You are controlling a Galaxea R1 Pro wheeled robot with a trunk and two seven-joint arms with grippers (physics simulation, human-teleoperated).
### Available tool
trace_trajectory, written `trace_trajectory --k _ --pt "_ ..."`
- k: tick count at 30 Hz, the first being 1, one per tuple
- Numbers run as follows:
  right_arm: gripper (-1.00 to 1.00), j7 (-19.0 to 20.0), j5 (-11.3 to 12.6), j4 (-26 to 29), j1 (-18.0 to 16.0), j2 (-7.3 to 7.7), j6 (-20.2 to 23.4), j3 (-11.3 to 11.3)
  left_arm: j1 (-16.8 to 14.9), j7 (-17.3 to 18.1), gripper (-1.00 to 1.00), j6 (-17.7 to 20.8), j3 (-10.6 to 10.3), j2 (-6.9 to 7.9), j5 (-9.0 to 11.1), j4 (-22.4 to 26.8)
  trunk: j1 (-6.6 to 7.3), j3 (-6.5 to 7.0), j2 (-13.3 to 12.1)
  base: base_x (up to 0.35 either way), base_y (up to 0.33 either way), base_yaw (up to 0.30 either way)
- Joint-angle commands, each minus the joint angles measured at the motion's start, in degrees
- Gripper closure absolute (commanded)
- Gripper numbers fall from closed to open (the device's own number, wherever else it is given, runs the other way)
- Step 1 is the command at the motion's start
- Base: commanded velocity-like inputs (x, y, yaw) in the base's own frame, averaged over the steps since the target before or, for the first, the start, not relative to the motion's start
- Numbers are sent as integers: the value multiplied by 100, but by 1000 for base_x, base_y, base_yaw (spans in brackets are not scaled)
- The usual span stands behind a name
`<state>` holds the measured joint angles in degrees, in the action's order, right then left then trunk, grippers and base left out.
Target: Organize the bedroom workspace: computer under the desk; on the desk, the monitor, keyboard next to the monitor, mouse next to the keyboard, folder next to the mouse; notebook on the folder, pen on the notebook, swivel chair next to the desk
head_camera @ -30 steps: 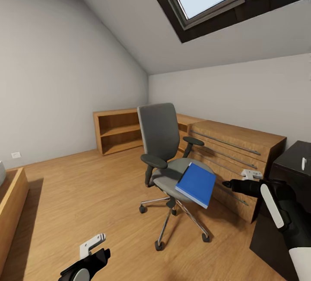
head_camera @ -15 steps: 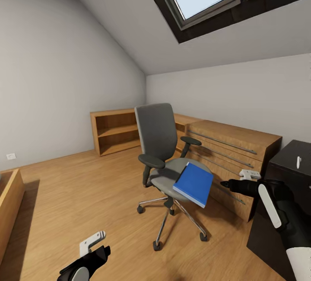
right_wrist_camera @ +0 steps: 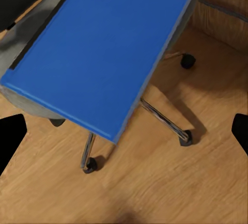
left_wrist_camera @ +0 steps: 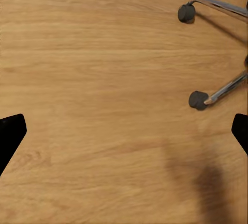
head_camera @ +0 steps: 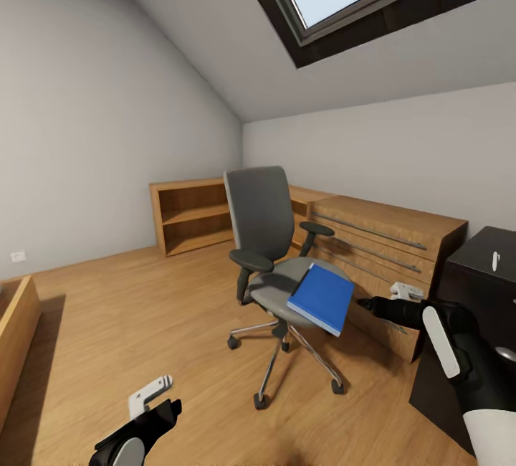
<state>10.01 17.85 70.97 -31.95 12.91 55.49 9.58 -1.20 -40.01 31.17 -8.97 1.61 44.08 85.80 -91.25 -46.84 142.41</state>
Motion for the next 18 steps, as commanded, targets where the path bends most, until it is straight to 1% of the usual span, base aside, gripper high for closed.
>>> trace_trajectory --k 1,2,4,5,10,11,18 --pt "-100 59 79 -12 2 -10 24 90 -4 -53 -100 3 12 6 48 15 -21 -25 44 0 0 0" --pt "-100 62 193 -24 26 -16 20 210 -4 -49 -100 3 30 6 48 22 -42 -43 83 0 0 0" --pt "-100 67 297 -30 76 -21 18 372 -3 -46 -100 3 41 6 48 25 -48 -88 86 0 0 0" --pt "-100 72 395 -33 141 -26 17 556 -3 -45 -100 5 52 6 48 28 -50 -110 87 0 0 0" --pt "-100 89 708 -43 285 -32 15 1039 -4 -43 -100 4 65 6 48 42 -63 -221 94 0 0 0" --pt "-100 92 861 -56 319 -33 15 1213 -4 -44 -100 7 67 6 48 68 -66 -243 95 0 0 0" --pt "-100 98 1403 -394 476 -31 -10 1695 -3 -49 -100 11 64 6 48 168 -84 -398 104 0 0 0"
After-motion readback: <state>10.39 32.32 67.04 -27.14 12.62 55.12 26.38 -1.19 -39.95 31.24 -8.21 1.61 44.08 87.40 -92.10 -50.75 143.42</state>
